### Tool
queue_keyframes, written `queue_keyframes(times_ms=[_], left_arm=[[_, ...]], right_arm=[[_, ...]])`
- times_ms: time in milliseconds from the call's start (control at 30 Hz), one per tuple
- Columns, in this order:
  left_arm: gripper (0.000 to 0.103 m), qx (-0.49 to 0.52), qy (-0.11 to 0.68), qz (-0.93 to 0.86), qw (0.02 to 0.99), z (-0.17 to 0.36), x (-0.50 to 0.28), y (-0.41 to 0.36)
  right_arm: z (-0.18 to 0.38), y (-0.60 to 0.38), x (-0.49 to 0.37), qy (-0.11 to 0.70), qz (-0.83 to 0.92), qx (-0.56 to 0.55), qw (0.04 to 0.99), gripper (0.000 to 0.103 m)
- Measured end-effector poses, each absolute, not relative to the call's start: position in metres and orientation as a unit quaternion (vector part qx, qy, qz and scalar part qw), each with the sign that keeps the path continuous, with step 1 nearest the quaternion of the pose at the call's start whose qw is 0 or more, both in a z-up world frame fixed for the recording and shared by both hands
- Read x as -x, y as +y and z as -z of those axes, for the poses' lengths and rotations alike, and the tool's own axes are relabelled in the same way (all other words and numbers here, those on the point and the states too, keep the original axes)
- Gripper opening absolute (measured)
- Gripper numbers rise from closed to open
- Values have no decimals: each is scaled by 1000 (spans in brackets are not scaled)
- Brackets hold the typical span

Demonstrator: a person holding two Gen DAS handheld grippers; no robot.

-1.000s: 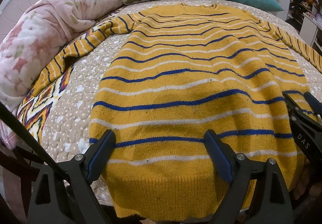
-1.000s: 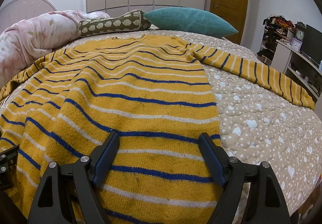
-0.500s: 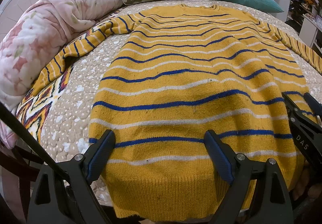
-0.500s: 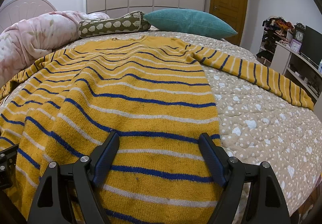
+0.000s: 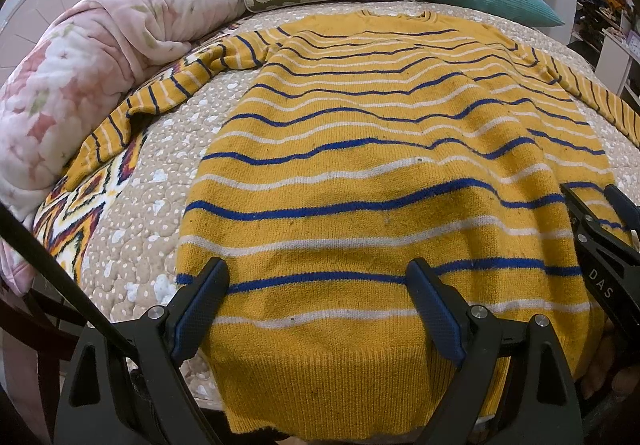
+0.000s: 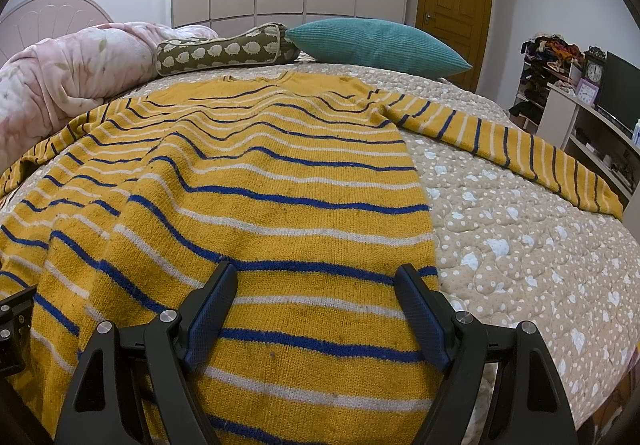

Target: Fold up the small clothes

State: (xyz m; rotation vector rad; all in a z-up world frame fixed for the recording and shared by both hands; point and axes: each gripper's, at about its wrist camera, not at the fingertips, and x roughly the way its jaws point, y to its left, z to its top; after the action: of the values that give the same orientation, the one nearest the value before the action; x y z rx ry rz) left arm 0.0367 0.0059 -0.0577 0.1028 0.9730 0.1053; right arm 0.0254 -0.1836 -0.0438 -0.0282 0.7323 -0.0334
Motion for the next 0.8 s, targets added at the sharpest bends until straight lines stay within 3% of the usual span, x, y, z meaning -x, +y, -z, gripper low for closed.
queue_keyframes(times_ms=[800], left_arm=[[91, -49, 455, -60, 887, 61, -33, 3]], right_arm=[[44, -183, -24, 355, 17, 15, 935, 85]])
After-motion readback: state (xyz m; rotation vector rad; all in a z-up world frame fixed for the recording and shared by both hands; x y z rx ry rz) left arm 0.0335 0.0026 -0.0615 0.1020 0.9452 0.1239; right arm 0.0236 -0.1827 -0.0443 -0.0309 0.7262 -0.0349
